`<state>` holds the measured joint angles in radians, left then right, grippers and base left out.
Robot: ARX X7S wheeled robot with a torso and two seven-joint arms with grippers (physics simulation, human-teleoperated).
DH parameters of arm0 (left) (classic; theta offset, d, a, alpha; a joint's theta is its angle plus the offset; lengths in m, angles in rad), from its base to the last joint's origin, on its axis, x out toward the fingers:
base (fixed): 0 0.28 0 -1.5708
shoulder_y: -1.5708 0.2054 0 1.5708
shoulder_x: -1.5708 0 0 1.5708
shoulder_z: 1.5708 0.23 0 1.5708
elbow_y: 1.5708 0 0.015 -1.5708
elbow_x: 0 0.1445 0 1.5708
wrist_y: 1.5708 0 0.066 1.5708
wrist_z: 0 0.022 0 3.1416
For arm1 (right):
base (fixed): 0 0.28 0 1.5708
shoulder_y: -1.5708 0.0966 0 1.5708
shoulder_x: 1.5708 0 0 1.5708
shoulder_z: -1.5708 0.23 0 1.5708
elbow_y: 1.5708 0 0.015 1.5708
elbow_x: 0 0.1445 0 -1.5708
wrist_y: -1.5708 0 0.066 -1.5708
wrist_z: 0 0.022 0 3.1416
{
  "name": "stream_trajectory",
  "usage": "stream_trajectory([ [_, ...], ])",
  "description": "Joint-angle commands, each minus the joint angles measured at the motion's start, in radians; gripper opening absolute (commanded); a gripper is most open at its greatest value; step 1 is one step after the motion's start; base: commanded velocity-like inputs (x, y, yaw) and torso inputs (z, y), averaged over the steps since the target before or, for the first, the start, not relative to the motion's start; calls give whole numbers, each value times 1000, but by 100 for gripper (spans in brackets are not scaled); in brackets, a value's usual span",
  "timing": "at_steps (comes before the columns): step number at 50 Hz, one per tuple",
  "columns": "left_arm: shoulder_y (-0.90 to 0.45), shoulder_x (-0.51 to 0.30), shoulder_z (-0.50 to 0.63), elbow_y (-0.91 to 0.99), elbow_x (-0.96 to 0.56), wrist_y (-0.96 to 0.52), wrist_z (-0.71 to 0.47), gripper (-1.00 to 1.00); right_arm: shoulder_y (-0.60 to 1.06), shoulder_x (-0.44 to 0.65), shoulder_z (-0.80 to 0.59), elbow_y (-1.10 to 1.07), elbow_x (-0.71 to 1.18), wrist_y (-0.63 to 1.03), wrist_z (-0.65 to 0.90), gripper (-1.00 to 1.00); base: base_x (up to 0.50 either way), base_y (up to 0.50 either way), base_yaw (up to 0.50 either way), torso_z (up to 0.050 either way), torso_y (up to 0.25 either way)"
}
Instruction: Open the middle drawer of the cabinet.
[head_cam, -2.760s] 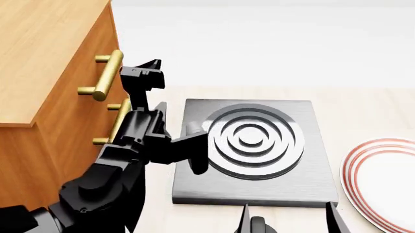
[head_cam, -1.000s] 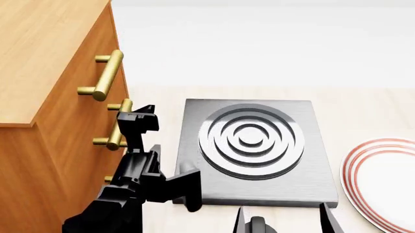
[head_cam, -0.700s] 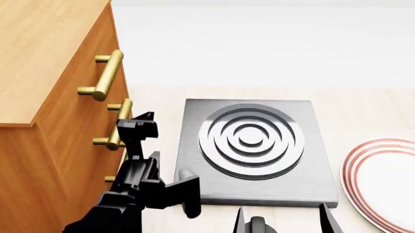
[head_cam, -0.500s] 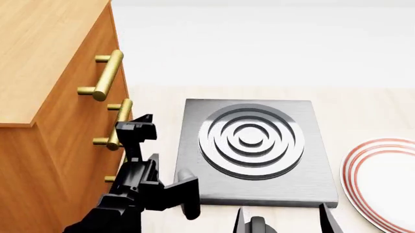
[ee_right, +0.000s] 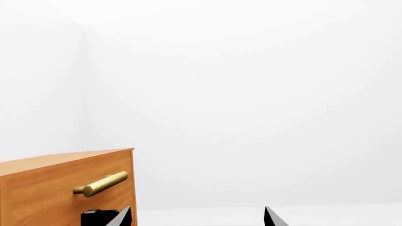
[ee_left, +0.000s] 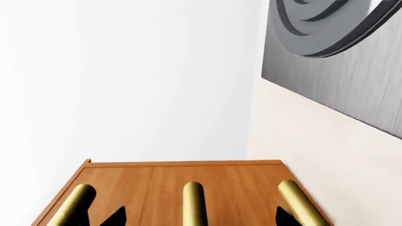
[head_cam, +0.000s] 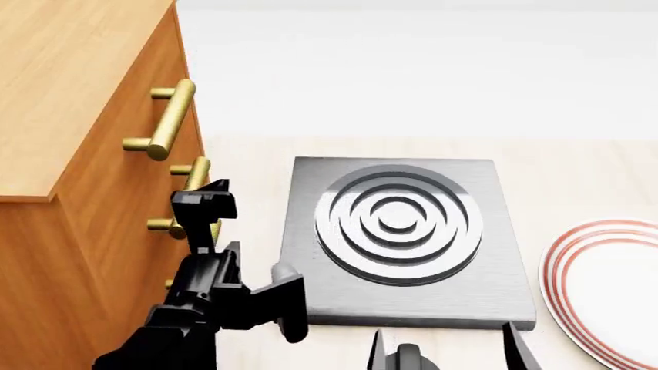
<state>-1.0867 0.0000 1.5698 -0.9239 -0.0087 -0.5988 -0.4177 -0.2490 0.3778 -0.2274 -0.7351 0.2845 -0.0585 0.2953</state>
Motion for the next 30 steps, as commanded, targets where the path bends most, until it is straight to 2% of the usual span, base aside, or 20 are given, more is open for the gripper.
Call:
stream_trajectory([
  [1,-4,0,-1,-24,-6,3,-3,100,2,3,-5,2,-1,-1,3,100,0,0,0,0,0],
  [30,-6,0,-2,-107,-20,28,-10,100,10,9,-15,4,-1,6,14,100,0,0,0,0,0],
])
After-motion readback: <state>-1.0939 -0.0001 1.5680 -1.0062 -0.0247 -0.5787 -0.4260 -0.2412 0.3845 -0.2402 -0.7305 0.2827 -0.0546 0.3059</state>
